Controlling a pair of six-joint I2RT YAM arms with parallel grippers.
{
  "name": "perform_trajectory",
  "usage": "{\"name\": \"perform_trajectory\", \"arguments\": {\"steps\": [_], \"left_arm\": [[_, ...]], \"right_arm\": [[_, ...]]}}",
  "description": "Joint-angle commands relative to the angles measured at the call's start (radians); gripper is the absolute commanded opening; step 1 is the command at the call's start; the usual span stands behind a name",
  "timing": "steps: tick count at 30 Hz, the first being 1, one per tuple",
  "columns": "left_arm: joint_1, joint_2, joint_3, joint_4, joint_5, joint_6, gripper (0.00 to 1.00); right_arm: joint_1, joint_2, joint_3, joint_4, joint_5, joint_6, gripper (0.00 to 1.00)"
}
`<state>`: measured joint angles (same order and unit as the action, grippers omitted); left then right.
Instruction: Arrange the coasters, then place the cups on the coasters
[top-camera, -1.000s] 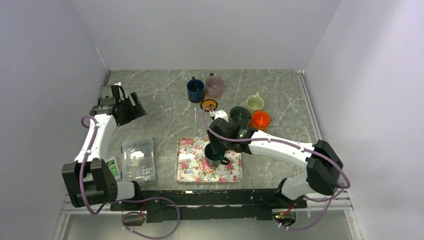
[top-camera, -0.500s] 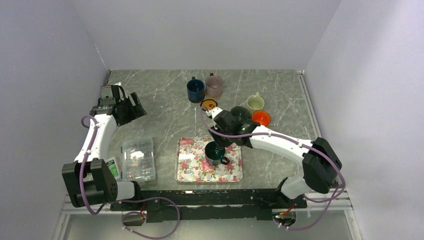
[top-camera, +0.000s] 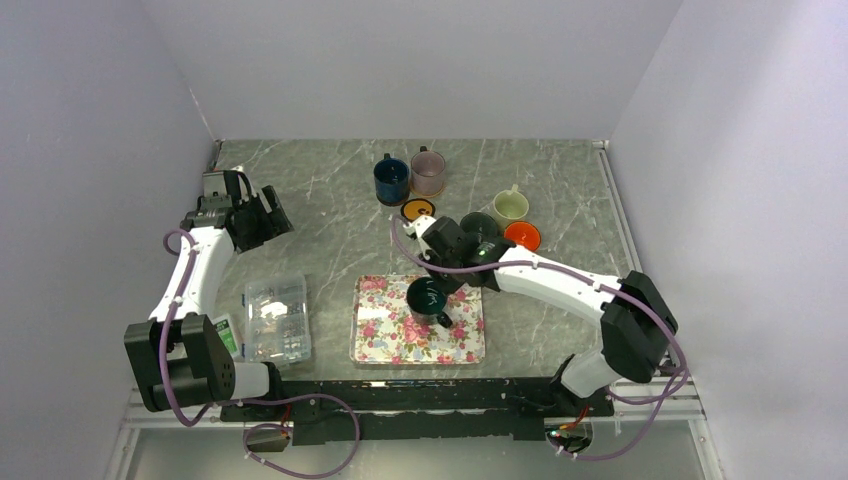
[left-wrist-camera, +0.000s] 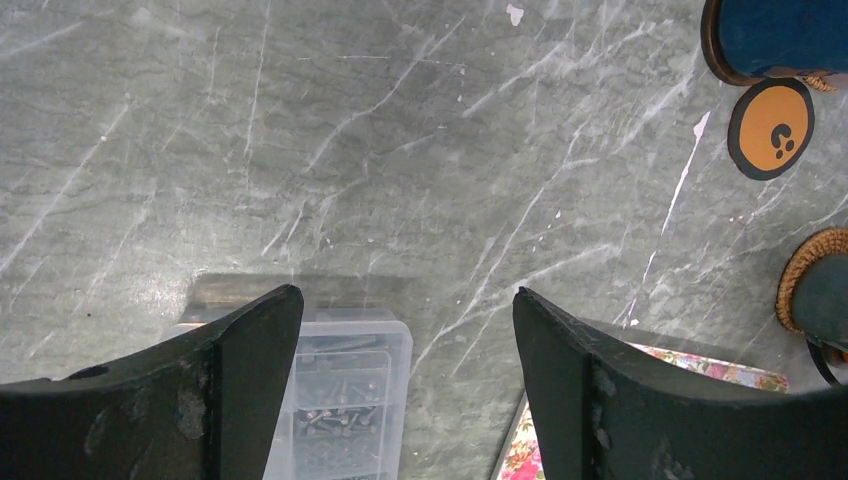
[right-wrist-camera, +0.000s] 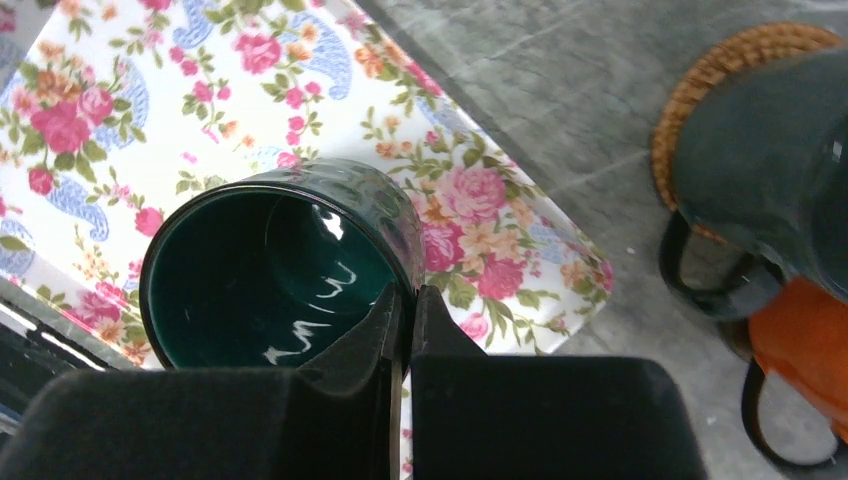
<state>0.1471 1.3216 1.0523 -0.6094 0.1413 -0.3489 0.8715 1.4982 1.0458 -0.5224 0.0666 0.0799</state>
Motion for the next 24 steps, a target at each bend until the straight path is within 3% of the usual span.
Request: {"name": "perform_trajectory", "arguments": {"steps": [1,9,24], "left_arm": [[0.003,-0.015,0.011,0.017,0.024,0.012,0.83],[0.003,-0.032,0.007,0.019,0.043,0.009,0.82],[-0.022,-0.064,0.015,-0.008,0.002,0.057,0.81]], "right_arm": [[-0.006,-0.036,0.137,-0.071,0.115,0.115,0.00],[-0.141,0.014,0.286,-0.072,0.133,0.213,0.00],[-0.321,0.386,0.701,-0.080,0.038,0.137,0.00]]}}
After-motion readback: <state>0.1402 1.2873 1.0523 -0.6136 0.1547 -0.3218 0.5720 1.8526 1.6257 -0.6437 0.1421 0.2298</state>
